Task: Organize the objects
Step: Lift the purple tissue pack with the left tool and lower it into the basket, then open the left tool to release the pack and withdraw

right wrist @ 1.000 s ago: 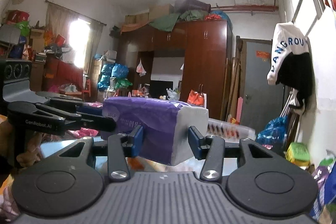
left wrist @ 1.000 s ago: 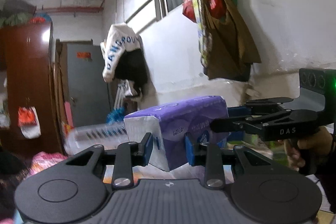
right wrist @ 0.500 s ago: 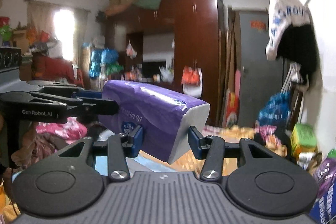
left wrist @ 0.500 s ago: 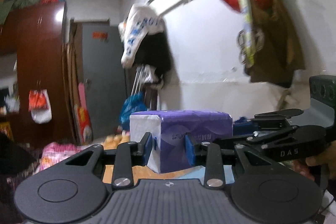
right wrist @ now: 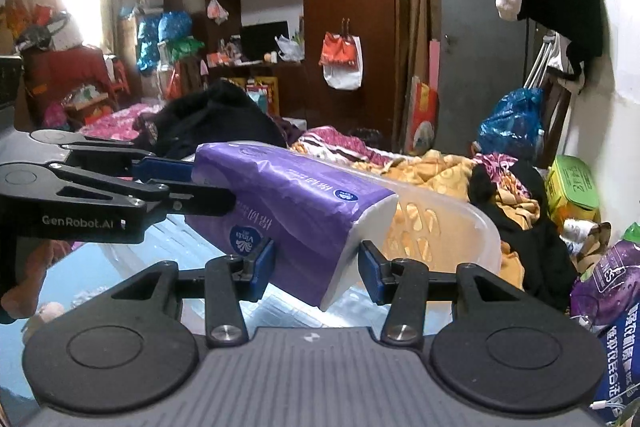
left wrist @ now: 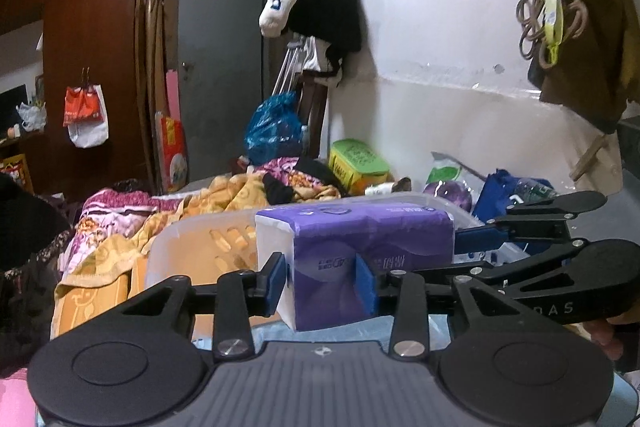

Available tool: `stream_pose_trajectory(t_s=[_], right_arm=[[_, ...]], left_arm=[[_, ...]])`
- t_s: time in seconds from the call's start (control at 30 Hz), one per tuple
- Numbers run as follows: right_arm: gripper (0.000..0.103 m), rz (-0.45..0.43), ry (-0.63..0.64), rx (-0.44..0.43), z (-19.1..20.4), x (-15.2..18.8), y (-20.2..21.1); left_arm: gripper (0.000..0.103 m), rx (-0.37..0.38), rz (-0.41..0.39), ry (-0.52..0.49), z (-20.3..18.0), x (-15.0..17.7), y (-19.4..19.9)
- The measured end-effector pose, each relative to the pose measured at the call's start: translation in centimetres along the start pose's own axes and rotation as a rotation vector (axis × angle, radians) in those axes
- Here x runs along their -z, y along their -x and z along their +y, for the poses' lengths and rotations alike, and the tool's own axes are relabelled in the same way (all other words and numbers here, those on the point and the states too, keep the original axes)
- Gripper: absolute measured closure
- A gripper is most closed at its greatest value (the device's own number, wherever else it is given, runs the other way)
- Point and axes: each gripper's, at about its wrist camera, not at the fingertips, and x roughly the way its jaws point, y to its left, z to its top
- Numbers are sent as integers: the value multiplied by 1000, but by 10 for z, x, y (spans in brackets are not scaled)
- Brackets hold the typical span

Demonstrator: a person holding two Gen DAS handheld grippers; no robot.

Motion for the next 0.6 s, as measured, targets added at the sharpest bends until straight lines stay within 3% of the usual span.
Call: stream_pose_trajectory(t_s=[0.3,0.33,0.37,0.43,0.6], right_arm=[[51,22,4,8,2,-8,-5],[44,12,9,10,2,-10,-6],[26,7,30,31,5,-9,-2],[3,-21,71,107,7,-11,8],[0,-134,53,150,15,15,68]], left_arm=[[53,-48,46,-10,-2,2,-10],[48,-64,33,-16,-4,2,-9],[43,-80,13,-24,-5,3,-5],[21,-98,-22,-37,-9,4,6],[15,-129,-138,-52,-22,16,58]])
